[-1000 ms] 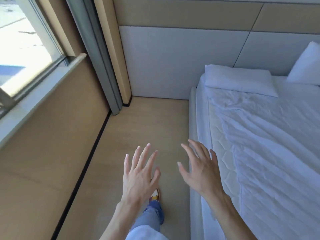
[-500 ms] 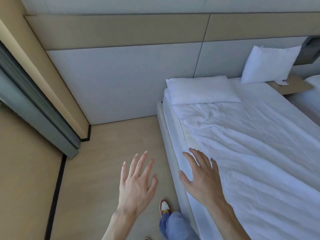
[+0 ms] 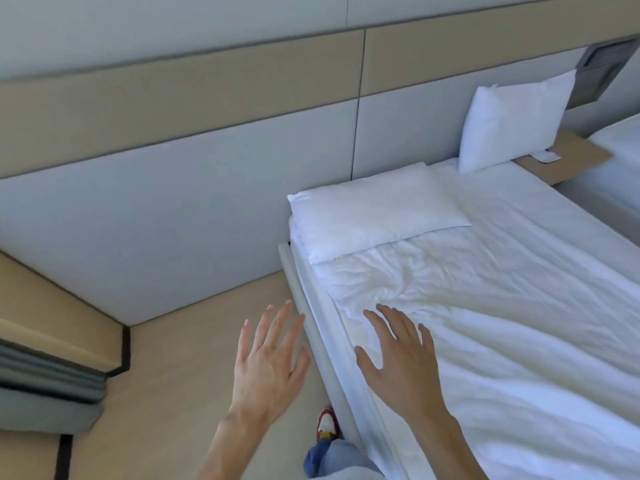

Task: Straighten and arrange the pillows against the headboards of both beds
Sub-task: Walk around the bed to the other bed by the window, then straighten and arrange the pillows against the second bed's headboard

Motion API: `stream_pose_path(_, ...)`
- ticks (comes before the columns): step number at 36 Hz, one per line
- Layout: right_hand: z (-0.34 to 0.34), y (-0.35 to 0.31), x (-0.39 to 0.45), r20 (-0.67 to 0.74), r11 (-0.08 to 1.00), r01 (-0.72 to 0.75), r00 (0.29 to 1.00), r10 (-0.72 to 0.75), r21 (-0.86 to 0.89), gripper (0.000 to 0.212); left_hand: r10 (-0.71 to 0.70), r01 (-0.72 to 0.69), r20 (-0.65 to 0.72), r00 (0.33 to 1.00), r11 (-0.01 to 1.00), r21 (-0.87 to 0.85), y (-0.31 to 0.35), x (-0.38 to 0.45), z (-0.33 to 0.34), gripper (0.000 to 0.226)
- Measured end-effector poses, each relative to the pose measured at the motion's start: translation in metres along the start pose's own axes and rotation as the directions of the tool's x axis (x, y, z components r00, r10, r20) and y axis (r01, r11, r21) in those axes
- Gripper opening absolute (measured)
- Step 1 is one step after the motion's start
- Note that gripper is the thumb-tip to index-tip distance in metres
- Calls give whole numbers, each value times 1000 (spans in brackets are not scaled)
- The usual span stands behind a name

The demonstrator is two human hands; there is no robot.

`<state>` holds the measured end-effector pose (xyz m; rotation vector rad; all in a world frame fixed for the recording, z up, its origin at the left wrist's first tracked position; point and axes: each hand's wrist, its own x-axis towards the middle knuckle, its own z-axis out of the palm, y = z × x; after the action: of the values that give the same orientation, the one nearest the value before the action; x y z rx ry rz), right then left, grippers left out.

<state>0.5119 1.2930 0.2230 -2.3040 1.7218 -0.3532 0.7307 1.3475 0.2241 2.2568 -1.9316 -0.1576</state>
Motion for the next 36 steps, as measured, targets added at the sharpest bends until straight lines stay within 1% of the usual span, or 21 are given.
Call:
stream_pose_path(7, 1, 18, 102, 46, 999, -45, 998, 45, 13, 60, 53, -52, 52, 997, 998, -25, 9, 111, -8, 48)
stream_pose_path(14, 4, 29, 200, 36, 992, -128, 991, 128, 1, 59, 112, -110, 69, 991, 993, -42, 2, 219, 4, 61)
stream_pose_path(18, 12, 41, 259, -9, 984, -175, 985, 174, -23, 59, 167, -162, 62, 984, 983, -82, -3, 294, 21, 48)
stream_pose_path(22, 12, 52, 328, -25, 966, -248, 969, 247, -76, 58, 255, -246, 86, 963, 964, -104, -8, 376, 45, 45)
stream_pose_path(27, 4, 64, 413, -24, 924, -374, 928, 373, -84, 59, 394, -372, 128, 910, 913, -167, 9, 483, 61, 46)
stream_pose_path(31, -3, 68, 468, -52, 894, -439, 898, 436, -89, 59, 427, -395, 123, 896, 892, -219, 15, 553, 67, 46)
stream_pose_path(36, -4, 72, 522, -76, 888, -447, 894, 441, -106, 56, 433, -395, 136, 891, 888, -237, -1, 606, 77, 48)
